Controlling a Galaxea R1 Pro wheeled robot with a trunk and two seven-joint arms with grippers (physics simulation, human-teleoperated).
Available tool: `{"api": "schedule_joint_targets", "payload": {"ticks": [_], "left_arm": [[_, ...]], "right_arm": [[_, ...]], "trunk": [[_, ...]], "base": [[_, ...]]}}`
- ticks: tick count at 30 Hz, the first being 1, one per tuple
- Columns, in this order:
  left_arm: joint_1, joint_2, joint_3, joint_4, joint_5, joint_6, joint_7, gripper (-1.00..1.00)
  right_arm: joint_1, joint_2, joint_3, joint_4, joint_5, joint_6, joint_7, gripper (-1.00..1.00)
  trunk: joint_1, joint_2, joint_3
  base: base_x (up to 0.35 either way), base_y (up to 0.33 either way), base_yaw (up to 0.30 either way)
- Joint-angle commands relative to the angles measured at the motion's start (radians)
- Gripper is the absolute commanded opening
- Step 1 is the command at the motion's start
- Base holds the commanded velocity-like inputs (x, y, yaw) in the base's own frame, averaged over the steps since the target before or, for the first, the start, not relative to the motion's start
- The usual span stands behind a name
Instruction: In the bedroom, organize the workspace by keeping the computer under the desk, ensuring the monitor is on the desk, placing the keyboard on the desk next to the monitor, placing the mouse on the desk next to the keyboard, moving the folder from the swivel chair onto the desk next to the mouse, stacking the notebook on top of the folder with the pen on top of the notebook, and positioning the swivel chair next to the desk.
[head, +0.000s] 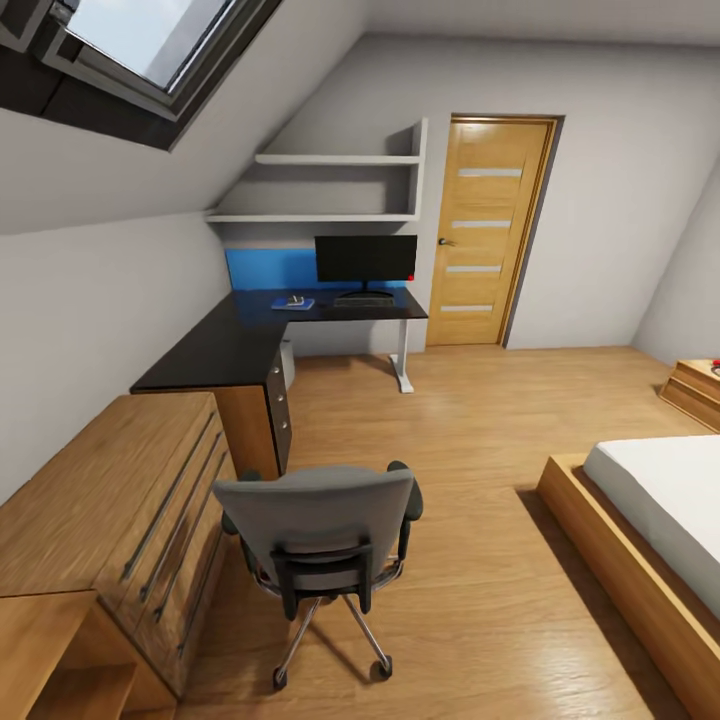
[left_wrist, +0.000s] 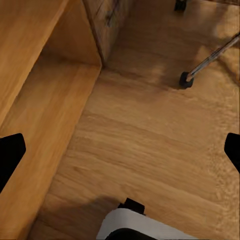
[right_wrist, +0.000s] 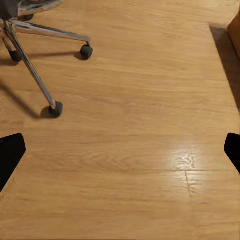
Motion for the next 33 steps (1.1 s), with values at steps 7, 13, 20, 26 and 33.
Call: {"api": "schedule_joint_targets", "payload": {"ticks": [7,13,20,26,33], "left_arm": [[-0.198,0.022,-0.006,-0.135,0.006,0.573,0.014,1.0],[-0.206,0.02,-0.007,-0.033,0.004,0.5,0.011,1.0],[-0.206,0.02,-0.003,-0.025,0.011,0.425,0.017,1.0],[-0.206,0.022,-0.001,-0.025,0.013,0.42,0.018,1.0],[-0.206,0.022,-0.001,-0.025,0.012,0.419,0.019,1.0]], "right_arm": [[-0.014,0.02,-0.113,-0.371,-0.256,0.248,-0.013,1.0],[-0.018,0.023,-0.12,-0.336,-0.309,0.274,0.046,1.0],[-0.018,0.028,-0.103,-0.26,-0.235,0.259,0.054,1.0],[-0.018,0.028,-0.102,-0.255,-0.221,0.258,0.054,1.0],[-0.018,0.028,-0.102,-0.254,-0.218,0.258,0.055,1.0]], "trunk": [[0.027,-0.05,-0.023],[0.05,-0.092,-0.042],[0.077,-0.141,-0.064],[0.1,-0.183,-0.083],[0.127,-0.232,-0.105]], "base": [[0.0,0.0,0.0],[0.0,0.0,0.0],[0.0,0.0,0.0],[0.0,0.0,0.075],[0.0,0.0,0.123]]}}
